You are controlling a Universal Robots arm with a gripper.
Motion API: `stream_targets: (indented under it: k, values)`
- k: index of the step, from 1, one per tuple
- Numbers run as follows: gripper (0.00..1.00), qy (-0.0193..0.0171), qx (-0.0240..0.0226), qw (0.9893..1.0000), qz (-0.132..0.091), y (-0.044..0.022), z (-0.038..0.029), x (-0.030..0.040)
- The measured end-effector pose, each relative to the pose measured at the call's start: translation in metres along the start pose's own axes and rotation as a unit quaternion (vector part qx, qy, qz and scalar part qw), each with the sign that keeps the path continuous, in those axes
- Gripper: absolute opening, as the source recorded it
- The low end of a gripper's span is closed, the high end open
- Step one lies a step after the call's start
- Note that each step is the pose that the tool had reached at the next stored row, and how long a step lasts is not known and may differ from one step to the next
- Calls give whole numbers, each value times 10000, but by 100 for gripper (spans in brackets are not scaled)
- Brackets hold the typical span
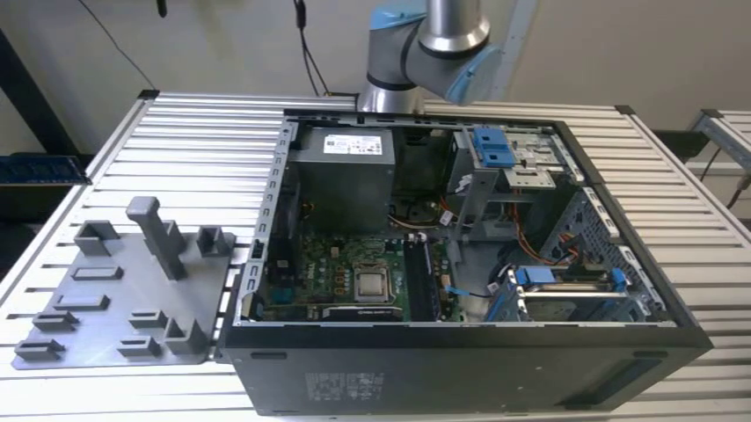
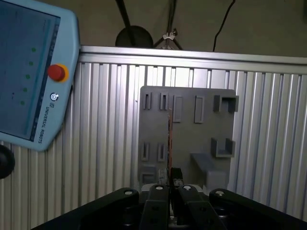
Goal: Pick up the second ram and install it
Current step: 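Pick up the second ram and move it above second insertion slot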
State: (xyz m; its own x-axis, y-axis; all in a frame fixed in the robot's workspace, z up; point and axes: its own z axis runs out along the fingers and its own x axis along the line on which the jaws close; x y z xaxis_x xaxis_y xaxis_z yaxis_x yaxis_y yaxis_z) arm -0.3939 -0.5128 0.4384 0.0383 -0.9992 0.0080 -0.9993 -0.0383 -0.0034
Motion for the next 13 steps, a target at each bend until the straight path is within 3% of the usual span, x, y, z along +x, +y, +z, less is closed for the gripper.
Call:
stream_targets:
  k: [13]
  values:
    - [14, -1, -19, 10000, 0, -282, -1, 11]
